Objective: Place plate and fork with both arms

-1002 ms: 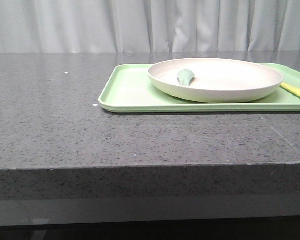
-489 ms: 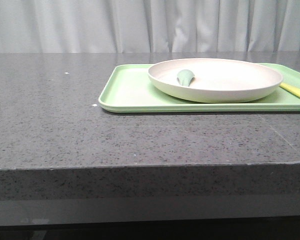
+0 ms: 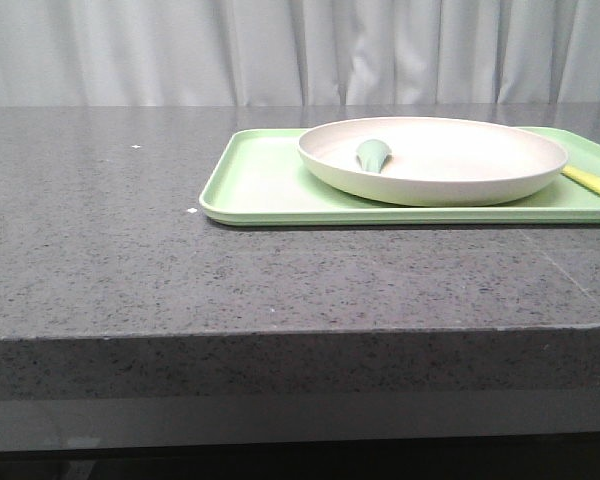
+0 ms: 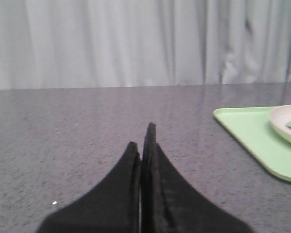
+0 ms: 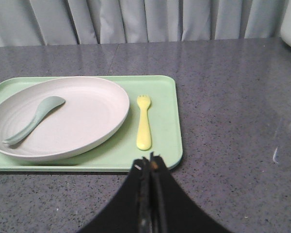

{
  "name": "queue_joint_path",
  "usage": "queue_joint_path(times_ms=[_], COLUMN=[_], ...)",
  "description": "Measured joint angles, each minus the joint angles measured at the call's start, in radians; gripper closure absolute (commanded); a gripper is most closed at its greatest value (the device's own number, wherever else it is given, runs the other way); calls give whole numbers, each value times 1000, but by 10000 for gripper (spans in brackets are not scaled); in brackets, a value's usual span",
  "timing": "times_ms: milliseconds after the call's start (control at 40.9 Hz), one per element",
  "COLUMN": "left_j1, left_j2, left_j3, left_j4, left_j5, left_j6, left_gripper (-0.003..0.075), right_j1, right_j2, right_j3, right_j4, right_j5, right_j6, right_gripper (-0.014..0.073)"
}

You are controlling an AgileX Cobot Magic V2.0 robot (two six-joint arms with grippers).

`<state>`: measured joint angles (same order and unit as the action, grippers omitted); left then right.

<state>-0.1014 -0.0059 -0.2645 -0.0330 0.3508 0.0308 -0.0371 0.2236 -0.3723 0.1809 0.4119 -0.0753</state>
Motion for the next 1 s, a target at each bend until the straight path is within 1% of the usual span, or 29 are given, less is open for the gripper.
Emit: queue_joint_path(times_ms=[122, 220, 391, 636, 758, 1002], left_j1=[100, 134, 138, 138, 138, 138], left_j2=[0, 0, 0, 0, 0, 0], left_j3=[61, 105, 164, 267, 270, 270], left_j4=[0, 0, 0, 0, 0, 0], left_j5=[-22, -34, -69, -197, -228, -240], left_j6=[0, 0, 0, 0, 0, 0], left_gripper=[738, 738, 738, 738, 738, 738], right_j1=[0, 0, 0, 0, 0, 0], right_j2=[0, 0, 0, 0, 0, 0], right_j3=[0, 0, 0, 0, 0, 0], right_j4=[0, 0, 0, 0, 0, 0], right_j5=[0, 0, 0, 0, 0, 0], right_j6=[0, 0, 0, 0, 0, 0], right_gripper=[710, 710, 710, 710, 710, 710])
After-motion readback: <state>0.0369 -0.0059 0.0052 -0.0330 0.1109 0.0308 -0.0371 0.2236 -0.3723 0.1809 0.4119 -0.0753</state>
